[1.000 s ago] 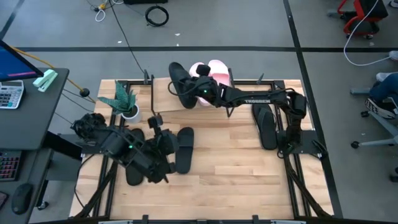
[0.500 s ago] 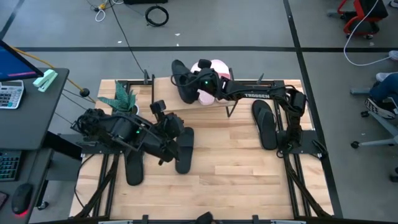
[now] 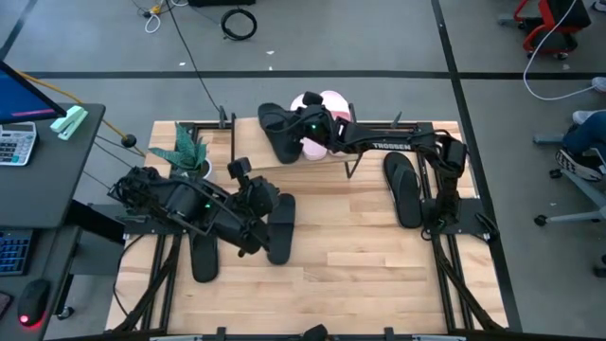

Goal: Pick and place slides into the shelf
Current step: Put the black slide on the shelf

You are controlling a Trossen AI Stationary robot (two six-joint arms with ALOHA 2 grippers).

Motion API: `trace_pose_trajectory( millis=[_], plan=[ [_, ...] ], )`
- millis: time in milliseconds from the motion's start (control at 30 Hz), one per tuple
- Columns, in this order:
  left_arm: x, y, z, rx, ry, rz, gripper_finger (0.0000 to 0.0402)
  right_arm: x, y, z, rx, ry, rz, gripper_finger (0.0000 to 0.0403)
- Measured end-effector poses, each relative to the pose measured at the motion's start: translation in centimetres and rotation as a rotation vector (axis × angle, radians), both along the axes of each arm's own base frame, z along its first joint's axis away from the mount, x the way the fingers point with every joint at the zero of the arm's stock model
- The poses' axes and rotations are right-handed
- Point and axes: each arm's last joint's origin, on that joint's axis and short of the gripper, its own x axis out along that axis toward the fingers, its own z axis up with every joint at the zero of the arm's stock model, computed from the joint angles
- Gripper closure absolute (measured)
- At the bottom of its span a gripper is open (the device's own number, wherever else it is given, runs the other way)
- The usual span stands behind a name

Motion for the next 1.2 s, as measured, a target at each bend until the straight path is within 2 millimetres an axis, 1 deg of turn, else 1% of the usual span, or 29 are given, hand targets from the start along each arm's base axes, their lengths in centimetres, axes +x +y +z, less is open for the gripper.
trace_pose_trajectory(
  millis=[100, 167, 233, 300, 400, 500, 600, 667, 767, 900, 967, 1033, 1100, 1200],
  plan=[
    [-0.1, -0.2, 0.0, -0.014, -0.011, 0.005, 0.0389, -0.5, 0.7, 0.9, 0.019, -0.006, 0.005, 0.0287],
    [-0.1, -0.3, -0.1, -0.054, -0.014, 0.004, 0.0393, -1.0, 1.7, 2.0, 0.024, -0.003, 0.021, 0.0285],
    [-0.1, -0.5, -0.2, -0.119, -0.001, -0.011, 0.0395, -1.9, 3.0, 3.5, 0.05, -0.01, 0.037, 0.0285],
    [-0.1, -0.6, -0.3, -0.166, 0.014, -0.027, 0.0394, -3.1, 4.9, 5.1, 0.107, -0.02, 0.055, 0.0286],
    [0.1, -1.1, -0.7, -0.187, 0.03, -0.034, 0.0385, -5.5, 7.9, 7.0, 0.236, 0.006, 0.103, 0.029],
    [0.3, -1.9, -2.0, -0.202, 0.076, -0.038, 0.0377, -8.4, 11.1, 7.8, 0.425, 0.092, 0.151, 0.0296],
    [0.7, -2.9, -4.3, -0.274, 0.148, -0.011, 0.0373, -11.3, 14.2, 7.7, 0.604, 0.237, 0.158, 0.0304],
    [0.8, -3.7, -6.4, -0.288, 0.19, 0.025, 0.0373, -13.1, 16.4, 7.3, 0.66, 0.321, 0.156, 0.031],
    [1.5, -5.2, -10.3, -0.281, 0.22, 0.036, 0.0374, -15.2, 19.4, 6.0, 0.699, 0.388, 0.192, 0.0318],
    [2.3, -6.7, -15.7, -0.236, 0.252, -0.055, 0.0376, -17.5, 22.4, 4.2, 0.757, 0.405, 0.226, 0.032],
    [2.7, -6.7, -18.0, -0.221, 0.263, -0.08, 0.037, -18.5, 23.5, 3.3, 0.776, 0.406, 0.234, 0.032],
    [3.0, -6.2, -19.7, -0.199, 0.27, -0.091, 0.0357, -19.5, 24.3, 2.6, 0.786, 0.409, 0.238, 0.032],
    [3.1, -5.4, -20.9, -0.147, 0.284, -0.081, 0.0337, -20.2, 24.8, 2.1, 0.798, 0.409, 0.241, 0.032],
    [3.4, -4.0, -21.9, -0.072, 0.287, -0.028, 0.0301, -20.9, 25.3, 1.7, 0.799, 0.424, 0.255, 0.0322]
  ],
)
